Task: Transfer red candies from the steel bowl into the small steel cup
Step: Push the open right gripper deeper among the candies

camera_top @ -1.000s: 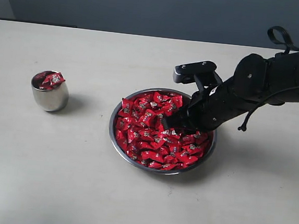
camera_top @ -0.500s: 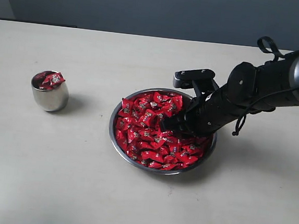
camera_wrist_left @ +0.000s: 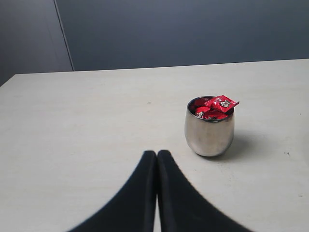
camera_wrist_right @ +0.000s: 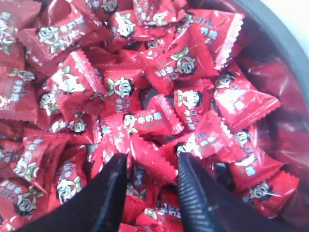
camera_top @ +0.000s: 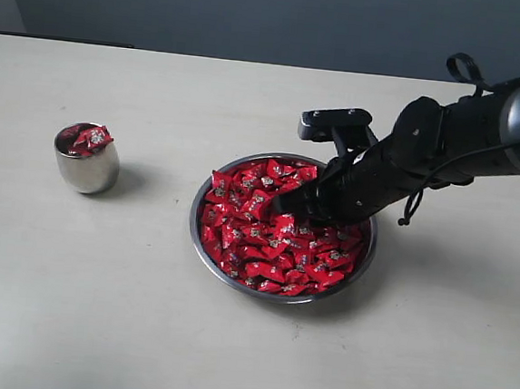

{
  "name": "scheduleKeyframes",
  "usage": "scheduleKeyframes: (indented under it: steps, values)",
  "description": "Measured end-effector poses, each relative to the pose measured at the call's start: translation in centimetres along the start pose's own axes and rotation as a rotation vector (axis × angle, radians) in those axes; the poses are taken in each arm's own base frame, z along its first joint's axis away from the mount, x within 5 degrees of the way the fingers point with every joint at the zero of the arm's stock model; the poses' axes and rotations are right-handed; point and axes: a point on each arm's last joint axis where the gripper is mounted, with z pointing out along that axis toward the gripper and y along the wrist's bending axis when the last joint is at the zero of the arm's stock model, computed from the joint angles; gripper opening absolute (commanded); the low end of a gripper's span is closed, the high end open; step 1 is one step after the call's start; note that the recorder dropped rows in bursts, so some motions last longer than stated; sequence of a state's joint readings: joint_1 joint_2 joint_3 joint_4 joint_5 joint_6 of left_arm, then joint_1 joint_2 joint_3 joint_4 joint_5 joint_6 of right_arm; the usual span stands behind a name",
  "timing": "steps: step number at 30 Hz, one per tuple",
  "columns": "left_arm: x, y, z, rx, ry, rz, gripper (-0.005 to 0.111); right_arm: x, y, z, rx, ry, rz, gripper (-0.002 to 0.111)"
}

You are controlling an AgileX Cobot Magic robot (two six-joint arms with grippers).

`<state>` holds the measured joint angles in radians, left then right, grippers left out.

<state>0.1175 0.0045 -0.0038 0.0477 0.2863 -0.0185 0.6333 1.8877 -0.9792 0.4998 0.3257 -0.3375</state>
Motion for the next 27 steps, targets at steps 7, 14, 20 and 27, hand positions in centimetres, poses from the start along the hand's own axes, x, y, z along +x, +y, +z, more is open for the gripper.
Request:
scheduleKeyframes:
  steps: [7,14,20,27]
  values:
    - [0.00,0.00,0.00,0.000,0.000,0.000,0.000,0.32,-0.16,0.79,0.001,0.020,0.015,0.035]
    - [0.00,0.00,0.00,0.000,0.000,0.000,0.000,0.29,-0.12,0.79,-0.002,0.016,0.029,0.018]
    - [0.00,0.00,0.00,0.000,0.000,0.000,0.000,0.28,-0.12,0.79,-0.003,0.016,0.031,-0.001]
    - [0.00,0.00,0.00,0.000,0.000,0.000,0.000,0.19,-0.10,0.66,-0.002,0.008,0.029,-0.001]
